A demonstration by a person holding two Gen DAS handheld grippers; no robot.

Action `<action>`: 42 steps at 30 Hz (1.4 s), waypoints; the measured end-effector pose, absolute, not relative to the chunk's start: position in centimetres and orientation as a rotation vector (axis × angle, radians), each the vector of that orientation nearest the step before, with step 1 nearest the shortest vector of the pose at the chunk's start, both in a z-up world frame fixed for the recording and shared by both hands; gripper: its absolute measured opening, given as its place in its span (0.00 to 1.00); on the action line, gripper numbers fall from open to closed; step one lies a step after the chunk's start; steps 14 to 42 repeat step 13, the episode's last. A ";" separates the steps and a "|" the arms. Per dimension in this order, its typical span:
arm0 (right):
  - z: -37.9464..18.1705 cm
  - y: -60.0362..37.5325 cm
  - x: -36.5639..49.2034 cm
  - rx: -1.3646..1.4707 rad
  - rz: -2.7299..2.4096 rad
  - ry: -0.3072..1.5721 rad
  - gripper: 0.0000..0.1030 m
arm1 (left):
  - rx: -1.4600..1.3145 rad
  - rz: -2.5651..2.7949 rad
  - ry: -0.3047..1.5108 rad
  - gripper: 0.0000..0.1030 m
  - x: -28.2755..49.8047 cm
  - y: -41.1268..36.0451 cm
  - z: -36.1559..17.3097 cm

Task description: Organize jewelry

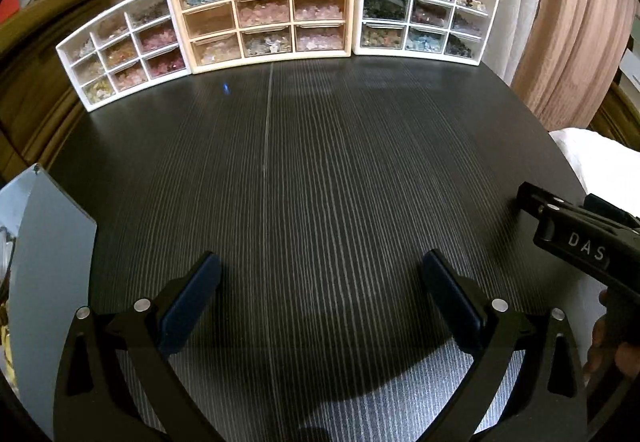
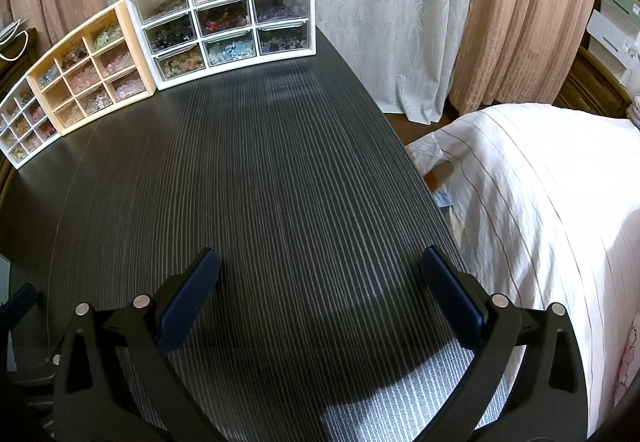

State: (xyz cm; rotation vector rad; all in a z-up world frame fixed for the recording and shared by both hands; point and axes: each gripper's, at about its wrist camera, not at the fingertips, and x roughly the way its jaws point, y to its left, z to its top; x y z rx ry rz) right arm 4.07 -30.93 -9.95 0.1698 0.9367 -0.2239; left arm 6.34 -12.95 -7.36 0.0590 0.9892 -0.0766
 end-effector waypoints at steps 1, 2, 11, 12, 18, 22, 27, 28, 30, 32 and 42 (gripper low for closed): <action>-10.0 -31.0 4.1 0.170 -0.224 0.937 0.94 | 0.059 -0.077 0.989 0.97 6.4 -13.0 -7.4; -9.9 -31.0 4.2 0.170 -0.223 0.937 0.94 | 0.059 -0.077 0.989 0.97 6.3 -12.9 -7.4; -9.9 -31.0 4.2 0.170 -0.223 0.937 0.94 | 0.059 -0.077 0.989 0.97 6.3 -13.0 -7.4; -9.9 -31.0 4.2 0.169 -0.223 0.937 0.94 | 0.059 -0.077 0.989 0.97 6.3 -13.0 -7.4; -9.9 -31.0 4.2 0.169 -0.223 0.937 0.94 | 0.059 -0.077 0.989 0.97 6.3 -13.0 -7.4; -9.9 -31.0 4.2 0.169 -0.223 0.937 0.94 | 0.059 -0.077 0.989 0.97 6.3 -13.0 -7.4; -9.9 -31.0 4.2 0.169 -0.223 0.937 0.94 | 0.059 -0.077 0.989 0.97 6.3 -13.0 -7.4; -9.9 -31.0 4.2 0.169 -0.223 0.937 0.94 | 0.059 -0.077 0.989 0.97 6.3 -13.0 -7.4; -9.9 -31.0 4.2 0.169 -0.223 0.937 0.94 | 0.059 -0.077 0.989 0.97 6.3 -13.0 -7.4; -9.9 -31.0 4.2 0.169 -0.223 0.937 0.94 | 0.059 -0.077 0.989 0.97 6.3 -13.0 -7.4; -9.9 -31.0 4.2 0.169 -0.223 0.937 0.94 | 0.059 -0.077 0.989 0.97 6.3 -13.0 -7.4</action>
